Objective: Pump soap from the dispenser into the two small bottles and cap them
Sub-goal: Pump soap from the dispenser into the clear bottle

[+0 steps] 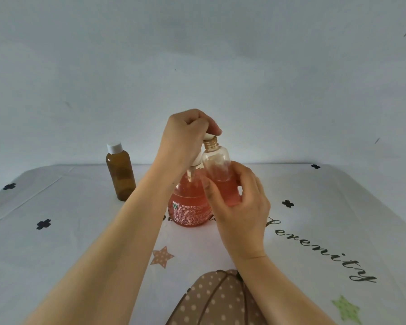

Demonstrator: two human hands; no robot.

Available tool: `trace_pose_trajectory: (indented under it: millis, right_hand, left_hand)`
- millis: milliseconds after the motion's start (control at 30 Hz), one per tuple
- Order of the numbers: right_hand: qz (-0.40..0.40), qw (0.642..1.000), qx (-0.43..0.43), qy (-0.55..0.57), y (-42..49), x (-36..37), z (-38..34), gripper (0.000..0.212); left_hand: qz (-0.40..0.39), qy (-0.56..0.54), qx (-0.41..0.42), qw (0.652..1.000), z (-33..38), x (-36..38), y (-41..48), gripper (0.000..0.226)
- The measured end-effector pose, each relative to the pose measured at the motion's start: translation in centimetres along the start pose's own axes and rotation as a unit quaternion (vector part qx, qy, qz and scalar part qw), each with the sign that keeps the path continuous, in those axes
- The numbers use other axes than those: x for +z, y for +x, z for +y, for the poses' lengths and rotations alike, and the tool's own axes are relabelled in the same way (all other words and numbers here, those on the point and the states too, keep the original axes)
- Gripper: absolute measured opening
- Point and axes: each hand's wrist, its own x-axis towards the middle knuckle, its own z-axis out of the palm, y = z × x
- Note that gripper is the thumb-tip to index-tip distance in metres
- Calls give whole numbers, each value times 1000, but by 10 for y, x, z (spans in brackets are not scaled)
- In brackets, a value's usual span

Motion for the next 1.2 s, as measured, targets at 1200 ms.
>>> trace_pose_trajectory:
  millis: [1200]
  right_hand:
    - [-21, 1000, 20, -12, -2, -6, 2, 56]
  left_hand:
    - [-73, 68, -1, 995, -1, 1, -3, 47]
